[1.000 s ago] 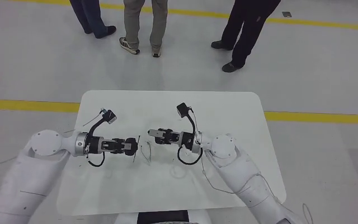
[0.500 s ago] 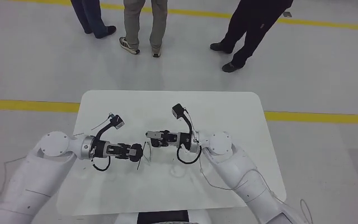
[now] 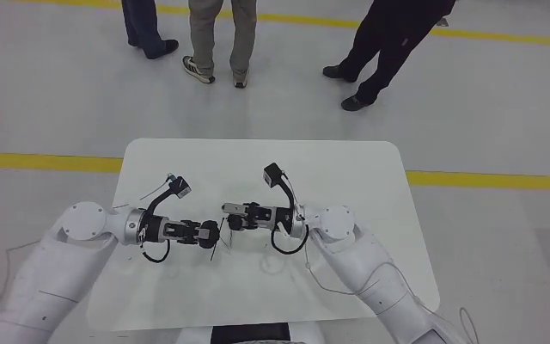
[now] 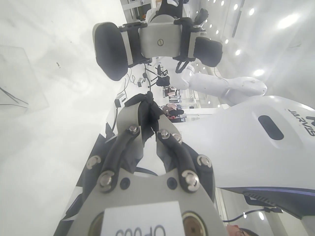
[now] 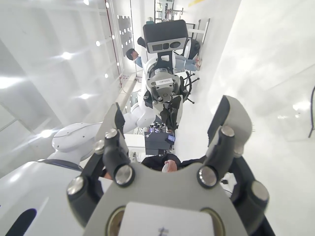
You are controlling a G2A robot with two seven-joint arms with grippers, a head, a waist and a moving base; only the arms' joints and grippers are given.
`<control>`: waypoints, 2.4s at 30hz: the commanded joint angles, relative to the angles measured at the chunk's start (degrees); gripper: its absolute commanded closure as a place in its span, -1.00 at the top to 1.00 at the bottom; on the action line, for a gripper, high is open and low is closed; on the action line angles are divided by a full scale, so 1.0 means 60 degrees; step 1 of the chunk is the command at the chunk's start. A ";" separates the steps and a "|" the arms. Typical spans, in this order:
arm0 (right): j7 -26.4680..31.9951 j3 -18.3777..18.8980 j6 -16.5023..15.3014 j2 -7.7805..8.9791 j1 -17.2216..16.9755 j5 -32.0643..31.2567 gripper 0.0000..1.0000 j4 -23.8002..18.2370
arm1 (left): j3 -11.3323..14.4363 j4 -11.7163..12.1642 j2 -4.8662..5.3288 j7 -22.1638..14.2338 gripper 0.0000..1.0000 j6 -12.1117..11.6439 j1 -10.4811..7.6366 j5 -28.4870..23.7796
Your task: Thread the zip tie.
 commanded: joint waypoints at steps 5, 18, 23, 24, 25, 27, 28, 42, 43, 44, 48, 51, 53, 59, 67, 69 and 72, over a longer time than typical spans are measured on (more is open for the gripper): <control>0.0089 -0.0038 0.0001 -0.0013 0.0018 0.0120 -0.48 0.0049 | 0.0000 0.0000 0.0000 0.0000 -1.00 0.0000 0.0000 0.0000; 0.0202 -0.0167 -0.0004 -0.0041 0.0075 0.0120 -0.64 0.0118 | 0.0000 0.0000 0.0000 0.0000 -1.00 0.0000 0.0000 0.0000; 0.0235 -0.0191 0.0001 -0.0044 0.0092 0.0097 -0.86 0.0138 | 0.0000 0.0000 0.0000 0.0000 -1.00 0.0000 0.0000 0.0000; 0.0239 -0.0192 0.0002 -0.0043 0.0095 0.0086 -0.86 0.0139 | 0.0000 0.0000 0.0000 0.0000 -1.00 0.0000 0.0000 0.0000; 0.0244 -0.0193 0.0004 -0.0043 0.0098 0.0077 -0.84 0.0139 | 0.0000 0.0000 0.0000 0.0000 -1.00 0.0000 0.0000 0.0000; 0.0259 -0.0197 0.0001 -0.0041 0.0100 0.0064 -0.82 0.0136 | 0.0000 0.0000 0.0000 0.0000 -1.00 0.0000 0.0000 0.0000; 0.0269 -0.0198 0.0001 -0.0041 0.0101 0.0061 -0.82 0.0133 | 0.0000 0.0000 0.0000 0.0000 -1.00 0.0000 0.0000 0.0000; 0.0230 -0.0194 0.0029 -0.0027 0.0091 -0.0073 -1.00 0.0084 | 0.0000 0.0000 0.0000 0.0000 -1.00 0.0000 0.0000 0.0000; 0.0202 -0.0191 0.0027 -0.0026 0.0083 -0.0087 -1.00 0.0075 | 0.0000 0.0000 0.0000 0.0000 -0.54 0.0000 0.0000 0.0000; 0.0175 -0.0182 0.0025 -0.0024 0.0073 -0.0099 -1.00 0.0065 | 0.0000 0.0000 0.0000 0.0000 1.00 0.0000 0.0000 0.0000; 0.0049 -0.0069 0.0028 0.0004 0.0016 -0.0162 -1.00 0.0026 | 0.0000 0.0000 0.0000 0.0000 1.00 0.0000 0.0000 0.0000; -0.0041 0.0077 0.0029 0.0040 -0.0058 -0.0176 -1.00 -0.0016 | 0.0001 0.0000 -0.0002 0.0079 1.00 0.0013 0.0004 -0.0004; -0.0117 0.0205 0.0030 0.0071 -0.0140 -0.0156 -1.00 -0.0036 | -0.0017 -0.0032 0.0011 0.0410 1.00 0.0004 0.0071 -0.0009; -0.0718 0.0504 0.0068 0.0111 -0.0466 0.0097 -1.00 -0.0173 | -0.0199 0.0048 0.0027 0.1243 1.00 0.0000 0.0315 -0.0366; -0.1056 0.0575 0.0177 0.0119 -0.0529 -0.0023 -1.00 -0.0196 | -0.0199 0.0048 0.0027 0.1243 1.00 0.0000 0.0315 -0.0366; -0.1148 0.0575 0.0170 0.0115 -0.0567 -0.0003 -1.00 -0.0219 | -0.0194 0.0078 0.0010 0.1494 1.00 0.0021 0.0344 -0.0538; -0.1497 0.0614 0.0026 0.0091 -0.0748 0.0282 -1.00 -0.0366 | -0.0053 0.0105 -0.0032 0.1953 1.00 0.0000 0.0427 -0.0599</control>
